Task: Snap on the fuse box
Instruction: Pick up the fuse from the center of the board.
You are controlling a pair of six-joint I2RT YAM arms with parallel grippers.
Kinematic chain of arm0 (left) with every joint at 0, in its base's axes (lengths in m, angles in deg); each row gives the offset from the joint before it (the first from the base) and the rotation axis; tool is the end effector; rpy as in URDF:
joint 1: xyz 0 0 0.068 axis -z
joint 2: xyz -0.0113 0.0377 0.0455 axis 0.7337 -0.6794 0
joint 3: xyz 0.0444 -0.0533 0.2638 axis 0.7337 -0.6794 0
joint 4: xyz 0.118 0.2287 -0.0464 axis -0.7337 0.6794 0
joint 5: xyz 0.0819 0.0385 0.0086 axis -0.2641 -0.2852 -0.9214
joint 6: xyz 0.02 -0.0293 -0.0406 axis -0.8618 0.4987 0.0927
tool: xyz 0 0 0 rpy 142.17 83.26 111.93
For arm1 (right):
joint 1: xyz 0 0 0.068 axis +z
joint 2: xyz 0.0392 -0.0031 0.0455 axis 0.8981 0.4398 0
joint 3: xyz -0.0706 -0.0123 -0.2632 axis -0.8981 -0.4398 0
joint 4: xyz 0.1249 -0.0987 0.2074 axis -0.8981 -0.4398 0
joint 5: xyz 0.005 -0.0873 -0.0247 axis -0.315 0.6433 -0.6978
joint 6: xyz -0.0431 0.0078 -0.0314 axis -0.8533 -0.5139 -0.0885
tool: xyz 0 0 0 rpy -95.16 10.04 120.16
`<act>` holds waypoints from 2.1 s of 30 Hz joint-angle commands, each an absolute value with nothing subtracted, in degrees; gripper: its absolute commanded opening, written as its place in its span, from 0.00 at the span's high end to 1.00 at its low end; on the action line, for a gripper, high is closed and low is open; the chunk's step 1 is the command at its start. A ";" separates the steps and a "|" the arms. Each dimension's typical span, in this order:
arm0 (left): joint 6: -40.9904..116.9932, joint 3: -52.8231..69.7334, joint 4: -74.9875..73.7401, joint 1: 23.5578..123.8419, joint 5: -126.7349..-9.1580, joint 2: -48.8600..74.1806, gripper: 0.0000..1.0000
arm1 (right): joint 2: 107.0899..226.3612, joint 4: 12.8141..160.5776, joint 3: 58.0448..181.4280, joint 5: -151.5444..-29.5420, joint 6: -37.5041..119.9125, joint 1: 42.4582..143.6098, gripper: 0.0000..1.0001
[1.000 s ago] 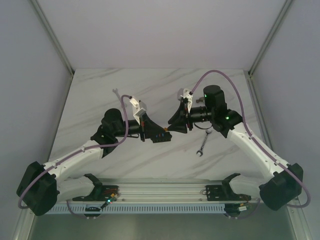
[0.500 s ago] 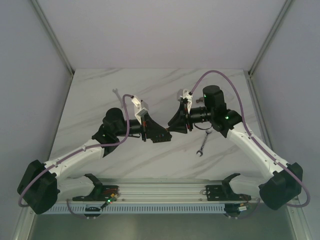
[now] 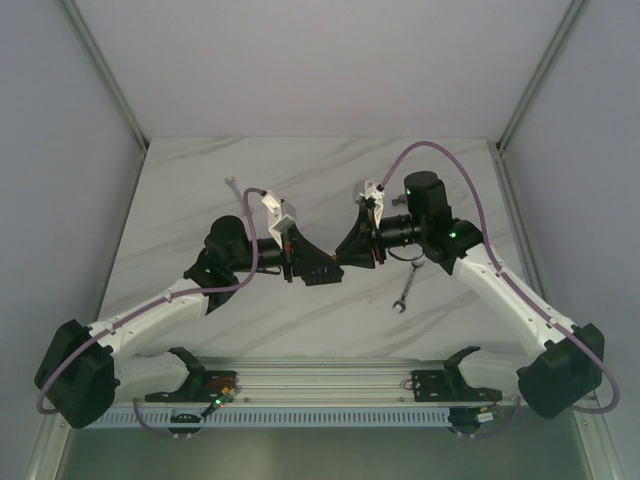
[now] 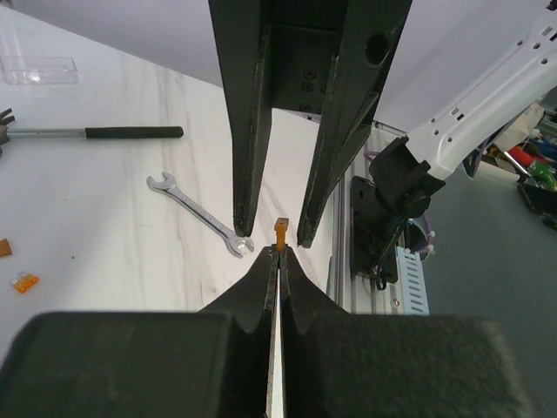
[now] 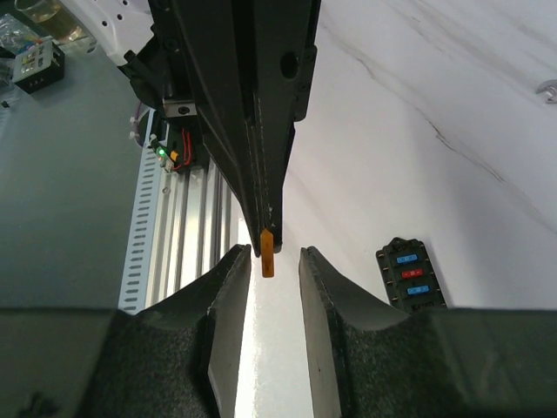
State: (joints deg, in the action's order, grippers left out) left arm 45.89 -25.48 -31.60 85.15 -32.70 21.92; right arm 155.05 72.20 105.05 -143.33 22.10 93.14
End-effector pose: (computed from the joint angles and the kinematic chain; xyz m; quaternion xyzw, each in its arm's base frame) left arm 0.1877 -0.1775 0.3022 0.3707 0.5745 -0.5486 0.4813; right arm 0.2137 0.1549 0.3473 -0.5141 0.5782 0.4862 0.4064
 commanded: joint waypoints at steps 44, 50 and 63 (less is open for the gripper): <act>50.72 -32.01 -24.29 84.84 -55.98 25.56 0.56 | 153.11 73.63 102.08 -124.38 31.44 93.61 1.00; 58.28 -33.57 -21.29 83.07 -65.40 21.50 0.45 | 150.36 77.54 97.49 -108.36 39.95 96.39 1.00; 65.73 -33.54 -23.78 80.81 -64.31 7.96 0.31 | 150.16 81.70 90.14 -80.78 51.44 104.24 1.00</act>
State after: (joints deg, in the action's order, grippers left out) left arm 63.13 -33.30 -22.07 81.53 -64.57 11.29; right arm 149.57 78.19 90.95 -90.06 46.99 102.19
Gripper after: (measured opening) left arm 0.672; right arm 0.141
